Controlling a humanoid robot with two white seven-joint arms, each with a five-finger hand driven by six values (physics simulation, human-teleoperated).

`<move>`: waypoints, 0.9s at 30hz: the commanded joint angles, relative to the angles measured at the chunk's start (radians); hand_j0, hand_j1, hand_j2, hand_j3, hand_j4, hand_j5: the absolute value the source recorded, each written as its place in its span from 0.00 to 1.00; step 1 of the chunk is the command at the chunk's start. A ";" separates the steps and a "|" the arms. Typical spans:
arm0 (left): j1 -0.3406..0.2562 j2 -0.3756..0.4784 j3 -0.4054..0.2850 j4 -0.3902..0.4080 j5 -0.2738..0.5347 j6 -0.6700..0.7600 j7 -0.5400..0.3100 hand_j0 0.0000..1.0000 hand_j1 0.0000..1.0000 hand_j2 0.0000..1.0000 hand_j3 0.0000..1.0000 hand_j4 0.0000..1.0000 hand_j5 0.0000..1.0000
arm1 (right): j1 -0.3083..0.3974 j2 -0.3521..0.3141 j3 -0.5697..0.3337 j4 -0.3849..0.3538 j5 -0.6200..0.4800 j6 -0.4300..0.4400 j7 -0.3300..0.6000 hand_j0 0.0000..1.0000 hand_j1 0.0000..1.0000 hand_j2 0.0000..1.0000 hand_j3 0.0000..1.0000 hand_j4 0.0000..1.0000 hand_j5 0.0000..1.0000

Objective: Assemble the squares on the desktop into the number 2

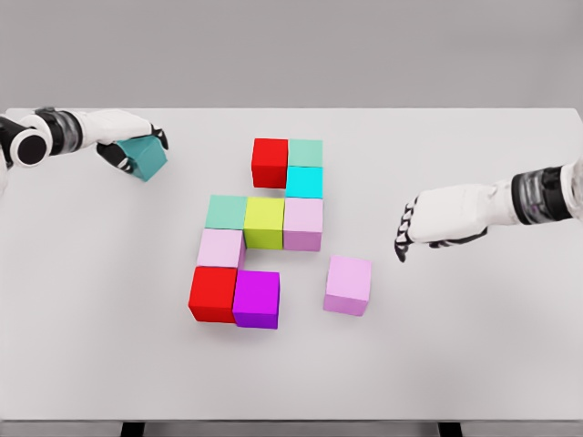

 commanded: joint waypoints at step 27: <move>-0.005 -0.102 0.083 0.002 0.000 0.005 -0.008 0.73 0.73 0.73 0.73 0.73 0.73 | 0.029 0.102 0.004 0.074 0.033 0.002 0.000 0.46 0.46 0.46 0.46 0.46 0.46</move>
